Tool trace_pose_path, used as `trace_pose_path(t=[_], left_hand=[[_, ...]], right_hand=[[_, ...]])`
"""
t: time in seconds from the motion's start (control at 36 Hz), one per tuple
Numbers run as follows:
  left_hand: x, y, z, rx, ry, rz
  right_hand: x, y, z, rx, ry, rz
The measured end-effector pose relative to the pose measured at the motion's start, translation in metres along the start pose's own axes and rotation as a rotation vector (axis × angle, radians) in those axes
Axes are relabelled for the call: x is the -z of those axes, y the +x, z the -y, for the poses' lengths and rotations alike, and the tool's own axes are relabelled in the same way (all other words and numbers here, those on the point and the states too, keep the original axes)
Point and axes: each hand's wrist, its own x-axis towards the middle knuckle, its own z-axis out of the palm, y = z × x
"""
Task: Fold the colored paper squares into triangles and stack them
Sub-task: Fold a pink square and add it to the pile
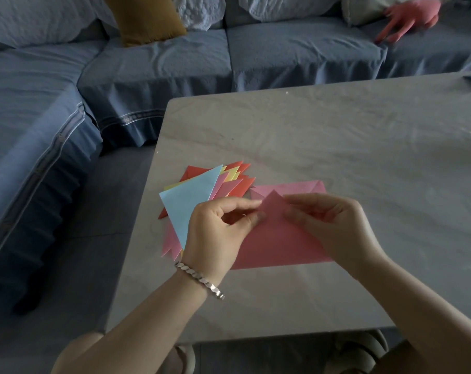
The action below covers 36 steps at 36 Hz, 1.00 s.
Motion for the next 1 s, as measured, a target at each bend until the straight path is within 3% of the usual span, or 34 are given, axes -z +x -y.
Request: trace_pose_path(t=[0.17,0.25,0.36,0.44,0.53,0.58,0.69,0.89,1.0], left_hand=[[0.006,0.004,0.004,0.14,0.037,0.126],[0.014,0.008,0.008,0.226,0.105,0.289],[0.023,0.007,0.018,0.272,0.193,0.429],[0.027,0.004,0.033,0.361,0.155,0.338],[0.032,0.007,0.053,0.562,0.003,0.19],[0.037,0.009,0.072,0.694,-0.111,0.094],[0.044,0.007,0.106,0.856,-0.169,-0.084],[0.043,0.0,0.126,0.775,0.109,-0.102],[0.043,-0.003,0.126,0.727,0.219,-0.066]], right_hand=[[0.0,0.007,-0.001,-0.005,-0.125,0.132],[-0.002,0.012,0.004,0.026,-0.257,0.343],[-0.014,0.024,0.006,0.173,-0.608,0.579],[-0.026,0.03,-0.007,0.502,-0.879,0.494],[-0.034,0.029,-0.021,0.649,-0.92,0.329],[-0.038,0.023,-0.03,0.614,-0.868,0.326],[-0.047,0.004,-0.06,0.472,-0.893,0.551],[-0.068,-0.009,-0.085,0.357,-1.03,0.796],[-0.072,-0.012,-0.087,0.334,-1.102,0.804]])
